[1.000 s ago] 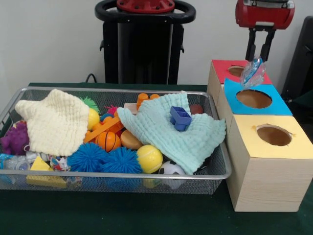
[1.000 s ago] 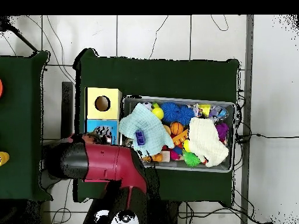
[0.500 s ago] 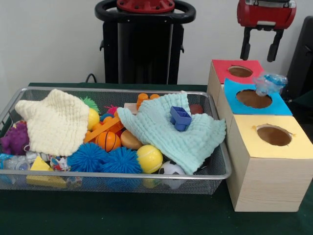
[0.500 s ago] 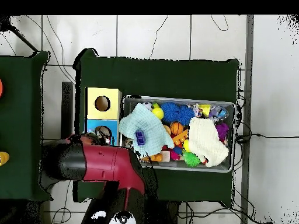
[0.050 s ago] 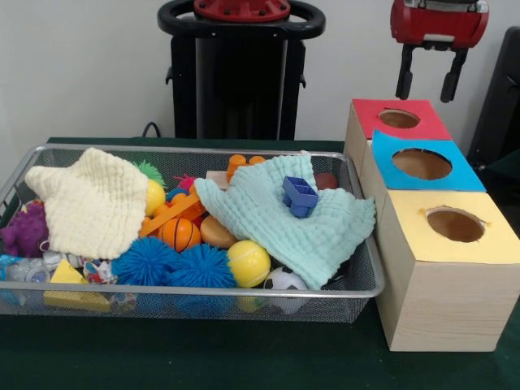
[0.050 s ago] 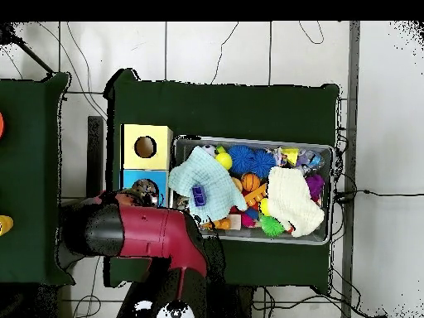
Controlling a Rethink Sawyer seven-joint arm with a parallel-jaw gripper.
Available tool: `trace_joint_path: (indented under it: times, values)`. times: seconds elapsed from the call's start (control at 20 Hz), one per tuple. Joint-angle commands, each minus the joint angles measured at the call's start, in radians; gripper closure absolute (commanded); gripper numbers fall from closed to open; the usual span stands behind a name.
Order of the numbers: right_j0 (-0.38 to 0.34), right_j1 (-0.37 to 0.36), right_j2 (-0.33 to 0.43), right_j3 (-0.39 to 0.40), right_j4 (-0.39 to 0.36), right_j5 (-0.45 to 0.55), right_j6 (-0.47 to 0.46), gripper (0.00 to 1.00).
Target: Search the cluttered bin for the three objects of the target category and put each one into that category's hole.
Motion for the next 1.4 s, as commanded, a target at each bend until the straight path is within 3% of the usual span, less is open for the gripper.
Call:
trace_joint_path:
  times: [0.05, 0.25, 0.7, 1.15, 1.4]
  values:
    - [-0.019, 0.032, 0.018, 0.057, 0.030, 0.017, 0.244, 0.00]
    - [-0.031, 0.026, 0.011, 0.050, 0.017, 0.017, 0.223, 0.00]
    - [-0.250, 0.063, 0.110, -0.017, -0.066, -0.004, -0.025, 0.00]
    - [-0.355, 0.091, 0.174, -0.158, -0.160, 0.096, -0.109, 0.00]
    - [-0.404, 0.057, 0.201, -0.170, -0.214, 0.165, -0.156, 0.00]
